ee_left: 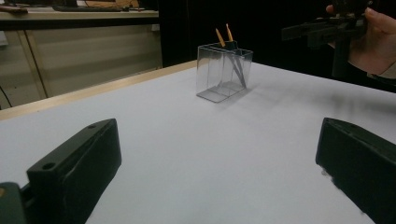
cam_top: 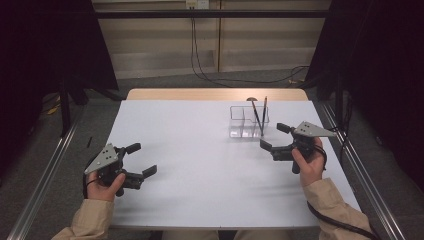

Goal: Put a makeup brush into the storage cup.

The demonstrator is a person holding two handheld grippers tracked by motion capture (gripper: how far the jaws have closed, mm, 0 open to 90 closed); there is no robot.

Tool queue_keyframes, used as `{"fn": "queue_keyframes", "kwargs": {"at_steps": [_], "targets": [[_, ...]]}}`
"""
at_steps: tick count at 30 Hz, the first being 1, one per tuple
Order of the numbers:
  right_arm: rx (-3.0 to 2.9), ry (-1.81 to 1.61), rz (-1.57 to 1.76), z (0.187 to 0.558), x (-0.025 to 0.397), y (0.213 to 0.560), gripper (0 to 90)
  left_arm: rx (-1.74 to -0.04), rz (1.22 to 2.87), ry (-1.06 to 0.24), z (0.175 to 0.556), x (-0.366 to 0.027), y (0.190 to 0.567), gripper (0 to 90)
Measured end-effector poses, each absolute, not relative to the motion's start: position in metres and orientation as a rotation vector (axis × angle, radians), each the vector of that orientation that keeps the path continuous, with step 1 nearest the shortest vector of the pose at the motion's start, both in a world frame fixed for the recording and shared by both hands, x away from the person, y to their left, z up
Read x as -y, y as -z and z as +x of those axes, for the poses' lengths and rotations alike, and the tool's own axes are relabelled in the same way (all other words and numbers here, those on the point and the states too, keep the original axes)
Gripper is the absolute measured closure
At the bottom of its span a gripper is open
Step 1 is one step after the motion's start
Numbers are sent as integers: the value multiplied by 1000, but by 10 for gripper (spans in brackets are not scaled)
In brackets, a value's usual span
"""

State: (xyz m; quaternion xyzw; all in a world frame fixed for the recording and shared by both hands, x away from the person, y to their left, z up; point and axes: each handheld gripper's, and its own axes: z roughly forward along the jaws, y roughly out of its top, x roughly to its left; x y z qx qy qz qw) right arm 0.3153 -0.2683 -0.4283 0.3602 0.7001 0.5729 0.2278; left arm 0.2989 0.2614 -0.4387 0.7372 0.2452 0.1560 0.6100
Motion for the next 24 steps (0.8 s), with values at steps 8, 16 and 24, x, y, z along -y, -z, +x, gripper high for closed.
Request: {"fn": "queue_keyframes", "kwargs": {"at_steps": [8, 16, 24], "targets": [[-1936, -1579, 990, 306, 271, 428, 36, -566, 1701, -365, 299, -262, 438, 1], [-1936, -1579, 990, 298, 276, 428, 36, -561, 1707, -360, 299, -261, 439, 1], [-1942, -1576, 992, 290, 280, 431, 36, -559, 1709, -363, 299, -261, 438, 1]]}}
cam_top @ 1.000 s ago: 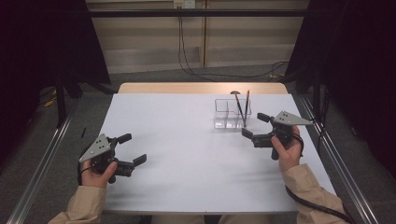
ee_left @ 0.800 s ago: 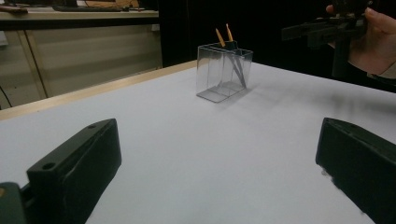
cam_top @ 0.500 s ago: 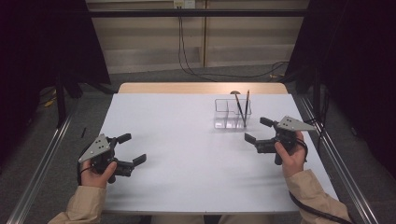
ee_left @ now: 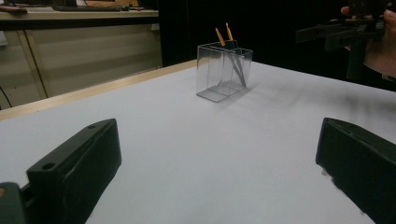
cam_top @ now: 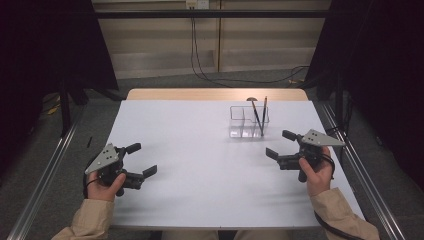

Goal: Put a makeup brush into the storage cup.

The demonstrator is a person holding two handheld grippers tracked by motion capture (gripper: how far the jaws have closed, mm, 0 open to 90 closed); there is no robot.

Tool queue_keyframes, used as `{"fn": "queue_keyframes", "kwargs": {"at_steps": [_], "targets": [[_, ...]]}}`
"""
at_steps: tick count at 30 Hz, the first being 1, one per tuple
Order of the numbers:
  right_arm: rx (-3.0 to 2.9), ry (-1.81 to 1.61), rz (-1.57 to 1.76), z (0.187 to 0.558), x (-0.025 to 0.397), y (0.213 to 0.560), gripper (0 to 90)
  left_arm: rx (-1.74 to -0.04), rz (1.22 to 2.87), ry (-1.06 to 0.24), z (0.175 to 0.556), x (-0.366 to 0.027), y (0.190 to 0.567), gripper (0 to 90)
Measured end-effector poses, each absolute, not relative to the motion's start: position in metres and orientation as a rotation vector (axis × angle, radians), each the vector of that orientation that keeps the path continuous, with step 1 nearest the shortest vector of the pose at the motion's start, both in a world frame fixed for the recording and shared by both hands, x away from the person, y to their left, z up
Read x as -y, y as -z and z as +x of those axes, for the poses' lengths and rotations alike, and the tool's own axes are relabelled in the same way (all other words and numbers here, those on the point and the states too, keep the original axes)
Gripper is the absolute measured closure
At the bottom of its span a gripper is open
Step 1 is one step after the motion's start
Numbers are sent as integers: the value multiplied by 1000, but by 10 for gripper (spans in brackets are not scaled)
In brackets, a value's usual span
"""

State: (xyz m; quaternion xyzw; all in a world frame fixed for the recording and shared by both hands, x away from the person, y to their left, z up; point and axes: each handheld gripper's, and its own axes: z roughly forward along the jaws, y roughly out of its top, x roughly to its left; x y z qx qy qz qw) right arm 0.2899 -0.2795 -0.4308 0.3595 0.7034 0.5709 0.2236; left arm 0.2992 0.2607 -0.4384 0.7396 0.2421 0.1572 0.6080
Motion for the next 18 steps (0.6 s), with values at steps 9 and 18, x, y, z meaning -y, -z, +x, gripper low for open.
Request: {"fn": "queue_keyframes", "kwargs": {"at_steps": [9, 18], "targets": [[-1963, -1563, 996, 282, 280, 435, 35, -558, 1707, -360, 300, -261, 438, 1], [-1980, -1554, 979, 272, 282, 435, 36, -556, 1709, -358, 300, -260, 438, 1]]}}
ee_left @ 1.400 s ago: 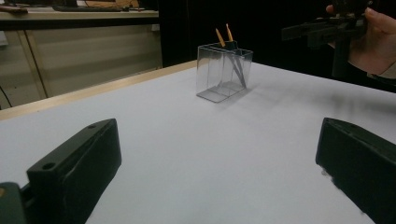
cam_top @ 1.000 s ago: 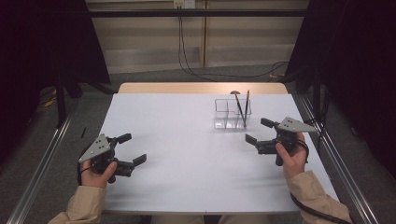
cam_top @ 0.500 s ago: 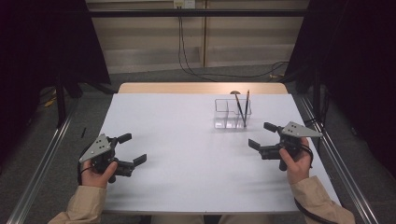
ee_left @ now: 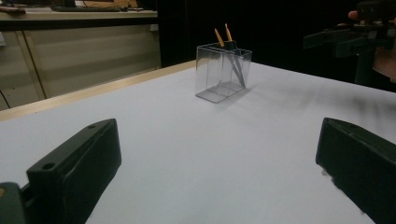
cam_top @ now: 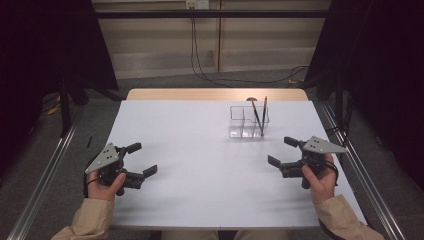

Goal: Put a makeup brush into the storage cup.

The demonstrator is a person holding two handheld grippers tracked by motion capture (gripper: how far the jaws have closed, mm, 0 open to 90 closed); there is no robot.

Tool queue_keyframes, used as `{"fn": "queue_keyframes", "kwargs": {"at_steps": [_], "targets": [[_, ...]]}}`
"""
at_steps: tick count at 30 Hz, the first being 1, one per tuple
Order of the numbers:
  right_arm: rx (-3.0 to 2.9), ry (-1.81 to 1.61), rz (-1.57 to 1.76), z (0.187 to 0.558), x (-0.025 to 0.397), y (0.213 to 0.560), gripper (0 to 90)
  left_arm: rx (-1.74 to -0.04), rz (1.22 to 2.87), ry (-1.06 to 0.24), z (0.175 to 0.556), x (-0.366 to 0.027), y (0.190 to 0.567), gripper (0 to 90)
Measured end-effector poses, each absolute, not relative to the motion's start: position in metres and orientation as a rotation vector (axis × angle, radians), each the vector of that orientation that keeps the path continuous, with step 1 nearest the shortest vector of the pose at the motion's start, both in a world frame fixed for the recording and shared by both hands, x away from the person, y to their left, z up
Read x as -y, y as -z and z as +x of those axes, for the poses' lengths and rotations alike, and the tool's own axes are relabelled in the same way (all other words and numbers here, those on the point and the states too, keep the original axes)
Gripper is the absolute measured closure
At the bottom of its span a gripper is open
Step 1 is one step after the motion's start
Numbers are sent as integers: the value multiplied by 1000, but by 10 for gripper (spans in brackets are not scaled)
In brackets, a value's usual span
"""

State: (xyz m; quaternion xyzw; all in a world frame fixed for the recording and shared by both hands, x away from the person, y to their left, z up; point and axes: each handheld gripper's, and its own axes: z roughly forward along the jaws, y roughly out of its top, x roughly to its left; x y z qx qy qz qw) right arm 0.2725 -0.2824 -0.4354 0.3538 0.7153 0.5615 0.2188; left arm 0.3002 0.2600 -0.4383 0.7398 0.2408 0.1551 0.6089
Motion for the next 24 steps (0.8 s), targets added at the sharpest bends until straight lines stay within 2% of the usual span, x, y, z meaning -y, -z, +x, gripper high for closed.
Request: {"fn": "queue_keyframes", "kwargs": {"at_steps": [24], "targets": [[-1970, -1526, 986, 249, 301, 436, 36, -555, 1707, -364, 301, -259, 438, 1]]}}
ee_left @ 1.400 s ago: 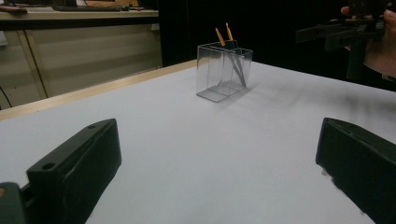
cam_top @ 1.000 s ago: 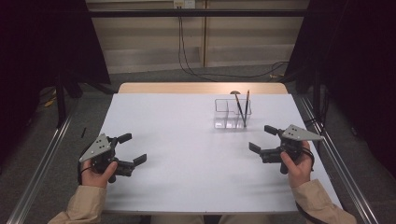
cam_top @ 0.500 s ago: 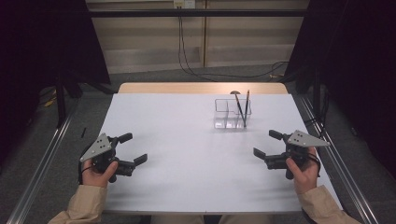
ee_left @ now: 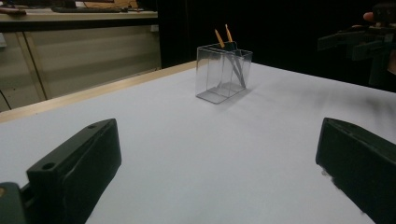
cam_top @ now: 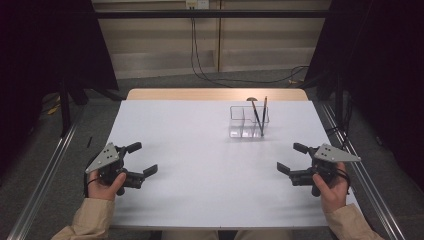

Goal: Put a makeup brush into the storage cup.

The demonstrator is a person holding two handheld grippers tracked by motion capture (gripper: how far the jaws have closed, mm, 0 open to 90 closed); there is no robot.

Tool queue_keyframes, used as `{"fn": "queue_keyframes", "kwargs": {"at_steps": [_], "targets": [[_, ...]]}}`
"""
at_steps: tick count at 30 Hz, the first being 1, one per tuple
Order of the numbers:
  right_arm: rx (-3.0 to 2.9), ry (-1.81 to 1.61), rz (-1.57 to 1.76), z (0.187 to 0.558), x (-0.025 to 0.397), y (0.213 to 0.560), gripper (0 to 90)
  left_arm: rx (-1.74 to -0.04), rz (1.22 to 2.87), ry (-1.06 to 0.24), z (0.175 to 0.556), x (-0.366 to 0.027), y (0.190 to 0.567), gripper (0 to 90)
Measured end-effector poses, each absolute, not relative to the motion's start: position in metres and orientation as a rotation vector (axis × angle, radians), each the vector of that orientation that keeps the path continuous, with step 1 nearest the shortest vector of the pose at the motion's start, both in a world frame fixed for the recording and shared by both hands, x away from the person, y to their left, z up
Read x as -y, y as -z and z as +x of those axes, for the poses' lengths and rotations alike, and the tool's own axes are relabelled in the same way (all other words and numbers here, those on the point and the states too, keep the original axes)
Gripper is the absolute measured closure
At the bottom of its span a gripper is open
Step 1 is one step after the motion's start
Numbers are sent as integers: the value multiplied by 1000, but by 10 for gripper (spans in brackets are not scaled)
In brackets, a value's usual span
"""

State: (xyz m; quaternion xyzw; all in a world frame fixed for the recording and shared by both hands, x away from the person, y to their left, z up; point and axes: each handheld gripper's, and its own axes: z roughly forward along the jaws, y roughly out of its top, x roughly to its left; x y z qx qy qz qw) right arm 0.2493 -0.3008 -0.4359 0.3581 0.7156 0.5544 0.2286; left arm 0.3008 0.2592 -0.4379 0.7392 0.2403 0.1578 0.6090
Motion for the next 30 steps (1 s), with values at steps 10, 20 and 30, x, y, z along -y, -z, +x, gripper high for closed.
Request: {"fn": "queue_keyframes", "kwargs": {"at_steps": [10, 20, 30], "targets": [[-1972, -1505, 987, 244, 305, 436, 36, -558, 1702, -363, 301, -259, 438, 1], [-1964, -1496, 994, 240, 310, 437, 35, -559, 1699, -367, 300, -259, 437, 1], [-1951, -1491, 1000, 236, 315, 435, 36, -557, 1707, -367, 300, -259, 438, 1]]}}
